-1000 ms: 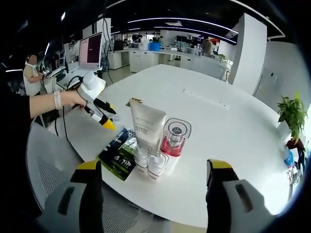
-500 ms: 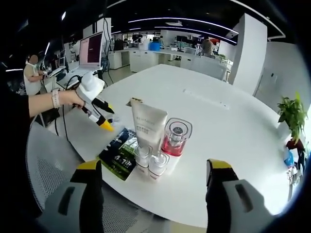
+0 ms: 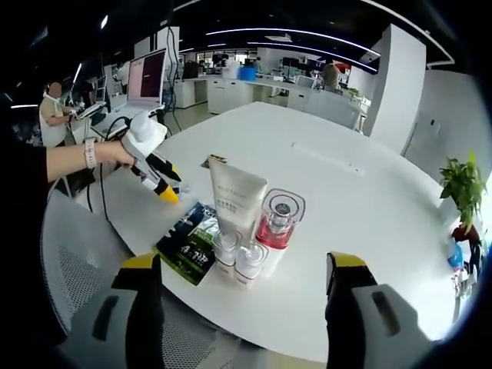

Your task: Arrange the skincare products in the storage area until every visible bottle or jar stands upright without overlapping.

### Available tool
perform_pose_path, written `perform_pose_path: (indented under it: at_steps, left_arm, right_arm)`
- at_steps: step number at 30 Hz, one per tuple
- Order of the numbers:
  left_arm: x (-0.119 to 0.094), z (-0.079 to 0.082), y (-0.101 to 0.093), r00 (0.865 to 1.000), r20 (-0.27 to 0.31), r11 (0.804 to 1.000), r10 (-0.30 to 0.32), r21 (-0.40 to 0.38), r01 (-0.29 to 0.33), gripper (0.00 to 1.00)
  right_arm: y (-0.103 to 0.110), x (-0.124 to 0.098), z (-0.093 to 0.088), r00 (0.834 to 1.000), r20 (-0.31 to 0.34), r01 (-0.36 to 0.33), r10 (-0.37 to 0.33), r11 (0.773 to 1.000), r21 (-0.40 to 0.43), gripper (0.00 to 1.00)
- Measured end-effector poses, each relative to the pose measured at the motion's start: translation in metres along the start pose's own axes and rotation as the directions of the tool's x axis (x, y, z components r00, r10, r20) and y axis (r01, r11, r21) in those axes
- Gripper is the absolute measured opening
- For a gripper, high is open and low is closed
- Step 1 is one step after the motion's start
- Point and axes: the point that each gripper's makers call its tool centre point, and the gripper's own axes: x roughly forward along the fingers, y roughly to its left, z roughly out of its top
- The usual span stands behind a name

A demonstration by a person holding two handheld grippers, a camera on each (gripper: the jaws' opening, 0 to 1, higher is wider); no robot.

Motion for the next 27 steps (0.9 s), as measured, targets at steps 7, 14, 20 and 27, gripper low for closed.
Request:
perform_pose_path:
  at_steps: [7, 14, 20, 27]
  left_arm:
    - [0.0, 0.0, 0.0, 1.0, -0.016, 0.999, -0.022, 0.031, 0.023, 0.37]
    - [-0.002, 0.0, 0.0, 0.999, -0.025, 0.998, -0.031, 0.061, 0.033, 0.37]
    - [-0.008, 0.005, -0.002, 0.998, -0.029, 0.994, -0.047, 0.096, 0.05, 0.37]
    - [-0.015, 0.009, -0.005, 0.998, -0.034, 0.987, -0.06, 0.145, 0.064, 0.37]
  right_arm:
    - [0.002, 0.0, -0.001, 1.0, -0.001, -0.007, 0.007, 1.0, -0.003, 0.89]
    - [0.0, -0.001, -0.001, 1.0, 0.003, 0.003, -0.003, 1.0, 0.002, 0.89]
    - [0.0, -0.001, -0.001, 1.0, 0.004, 0.001, -0.001, 1.0, 0.003, 0.89]
    - [-0.001, -0.002, 0.0, 1.0, 0.009, 0.001, -0.001, 1.0, 0.002, 0.91]
